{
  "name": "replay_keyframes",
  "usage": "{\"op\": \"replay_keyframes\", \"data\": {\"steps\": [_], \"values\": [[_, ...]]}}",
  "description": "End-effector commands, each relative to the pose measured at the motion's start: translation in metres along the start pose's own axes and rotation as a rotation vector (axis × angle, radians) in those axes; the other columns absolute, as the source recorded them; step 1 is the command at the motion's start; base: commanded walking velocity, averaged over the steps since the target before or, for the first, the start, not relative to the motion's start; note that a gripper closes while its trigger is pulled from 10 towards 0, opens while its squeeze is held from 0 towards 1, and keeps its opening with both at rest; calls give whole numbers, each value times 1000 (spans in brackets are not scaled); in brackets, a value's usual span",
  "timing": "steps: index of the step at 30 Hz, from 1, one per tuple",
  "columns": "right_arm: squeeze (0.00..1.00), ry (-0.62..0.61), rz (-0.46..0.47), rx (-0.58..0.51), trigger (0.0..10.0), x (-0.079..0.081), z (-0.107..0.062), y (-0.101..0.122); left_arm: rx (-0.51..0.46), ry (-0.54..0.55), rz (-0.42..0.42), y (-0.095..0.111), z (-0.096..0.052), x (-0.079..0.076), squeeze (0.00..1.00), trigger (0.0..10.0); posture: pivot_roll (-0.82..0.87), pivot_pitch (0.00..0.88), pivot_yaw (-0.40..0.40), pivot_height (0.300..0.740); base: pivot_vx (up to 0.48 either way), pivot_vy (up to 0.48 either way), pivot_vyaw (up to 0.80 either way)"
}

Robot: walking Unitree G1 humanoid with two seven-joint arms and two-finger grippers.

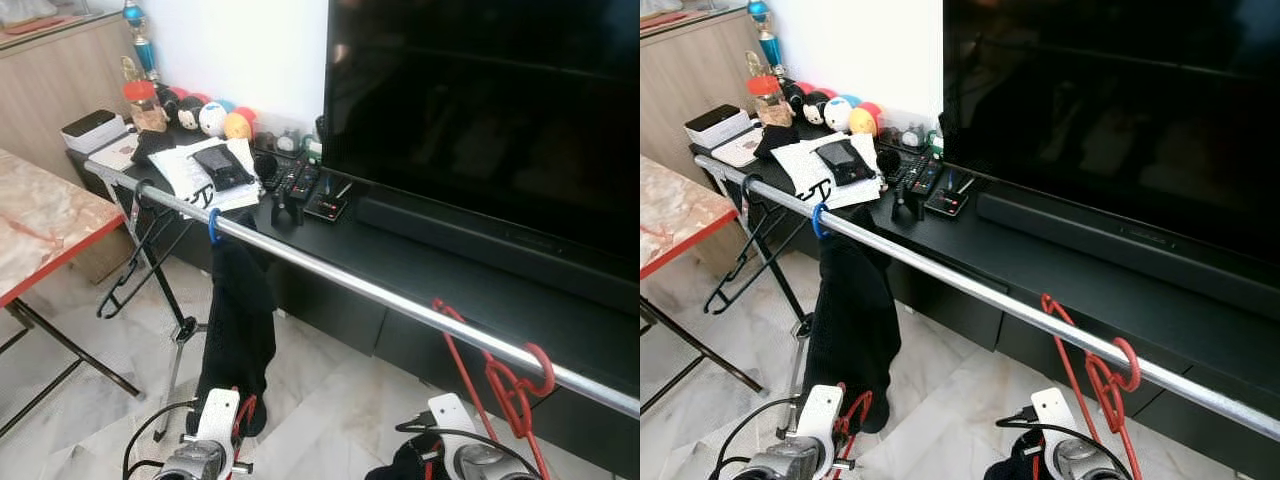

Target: Hang hanger

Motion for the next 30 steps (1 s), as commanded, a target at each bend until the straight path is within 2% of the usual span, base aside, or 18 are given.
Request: {"op": "replay_keyframes", "data": {"steps": [1,30], "values": [[0,2,10,-15,10000,0,0,3,15,1,-4,-7,0,0,0,10000,-27,0,-3,740,-244,0,0],[0,6,8,-9,10000,2,0,-2,14,-2,20,-11,-1,1,0,10000,-21,0,-10,740,-291,0,0]]}}
Point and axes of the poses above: a point about 5 cm out from each wrist's last joint towards the gripper, its own z axis pointing out of the wrist towards the gripper, its own y axis along the axis of the wrist's last joint, x = y × z, the point moved 2 cm from there along z, pointing out of the wrist towards the gripper, and after that the axes turned 15 degrees about z, right-handed, at the moved point
